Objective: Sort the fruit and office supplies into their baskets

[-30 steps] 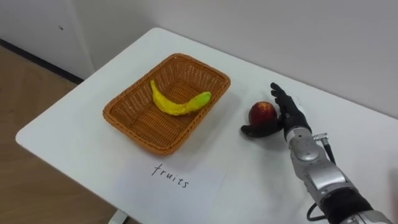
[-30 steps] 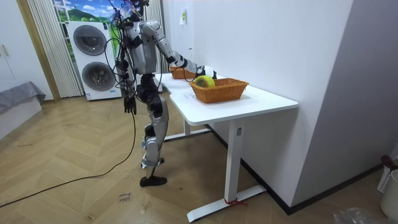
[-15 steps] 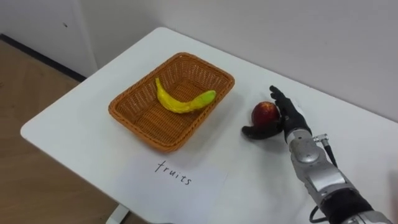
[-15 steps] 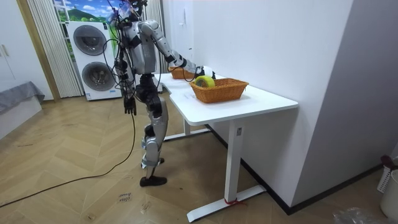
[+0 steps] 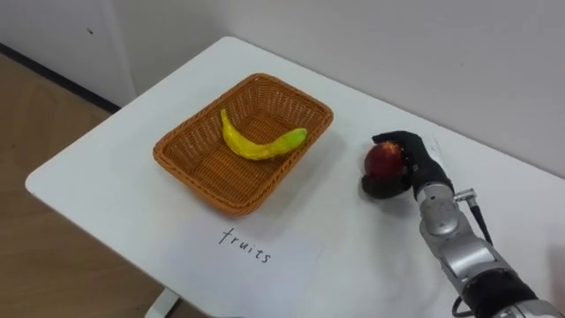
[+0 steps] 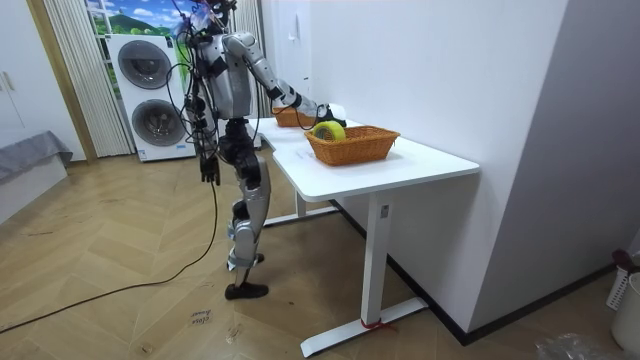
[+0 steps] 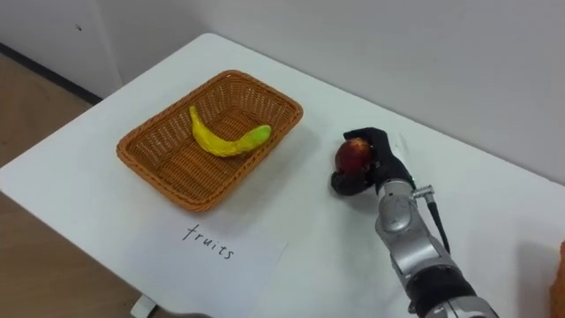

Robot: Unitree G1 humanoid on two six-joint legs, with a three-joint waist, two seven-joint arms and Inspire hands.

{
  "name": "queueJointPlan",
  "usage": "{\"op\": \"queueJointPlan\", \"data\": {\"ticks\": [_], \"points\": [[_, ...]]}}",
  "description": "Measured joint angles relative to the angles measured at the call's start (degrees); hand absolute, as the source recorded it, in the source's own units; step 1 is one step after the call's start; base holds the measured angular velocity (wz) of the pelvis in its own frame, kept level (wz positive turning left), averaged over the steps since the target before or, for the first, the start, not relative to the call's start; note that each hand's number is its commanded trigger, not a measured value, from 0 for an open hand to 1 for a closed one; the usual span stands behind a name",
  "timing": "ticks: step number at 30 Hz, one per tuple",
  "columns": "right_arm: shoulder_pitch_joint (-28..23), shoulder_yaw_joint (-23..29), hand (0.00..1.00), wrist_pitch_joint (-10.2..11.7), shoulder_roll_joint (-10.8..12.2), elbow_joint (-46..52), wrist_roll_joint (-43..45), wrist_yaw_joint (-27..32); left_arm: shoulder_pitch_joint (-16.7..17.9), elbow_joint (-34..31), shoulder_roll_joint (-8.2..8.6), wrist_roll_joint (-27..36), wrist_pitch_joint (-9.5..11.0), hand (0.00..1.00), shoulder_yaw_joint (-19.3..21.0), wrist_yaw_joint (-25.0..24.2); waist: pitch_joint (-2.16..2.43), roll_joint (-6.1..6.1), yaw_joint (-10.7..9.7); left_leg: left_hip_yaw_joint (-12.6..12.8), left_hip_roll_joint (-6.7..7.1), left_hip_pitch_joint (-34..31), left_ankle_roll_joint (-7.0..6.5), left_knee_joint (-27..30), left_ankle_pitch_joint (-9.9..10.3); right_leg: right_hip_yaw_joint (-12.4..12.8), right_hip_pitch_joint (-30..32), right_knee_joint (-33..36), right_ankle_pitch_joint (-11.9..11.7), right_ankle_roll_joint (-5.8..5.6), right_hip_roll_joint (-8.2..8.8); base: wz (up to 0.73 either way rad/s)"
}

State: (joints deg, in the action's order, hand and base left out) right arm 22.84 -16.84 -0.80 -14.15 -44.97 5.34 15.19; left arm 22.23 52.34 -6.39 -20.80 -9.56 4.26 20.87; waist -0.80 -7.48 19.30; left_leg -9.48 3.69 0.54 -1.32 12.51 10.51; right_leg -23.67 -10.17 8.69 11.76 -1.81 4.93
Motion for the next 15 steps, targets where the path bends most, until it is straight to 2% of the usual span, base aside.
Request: {"op": "queueJointPlan", "data": {"ticks": [15], "points": [[0.18,-0.32,1.00,0.10,0.14,-0.81,-0.12,0.18,-1.30,0.02,-0.10,-0.04,0.15,0.00,0.01,-0.03,-0.04,0.05,-0.06,0.12,-0.04,0.20,-0.01,-0.43,0.00,-0.09,-0.07,-0.05,0.00,0.00,0.07,0.00]]}}
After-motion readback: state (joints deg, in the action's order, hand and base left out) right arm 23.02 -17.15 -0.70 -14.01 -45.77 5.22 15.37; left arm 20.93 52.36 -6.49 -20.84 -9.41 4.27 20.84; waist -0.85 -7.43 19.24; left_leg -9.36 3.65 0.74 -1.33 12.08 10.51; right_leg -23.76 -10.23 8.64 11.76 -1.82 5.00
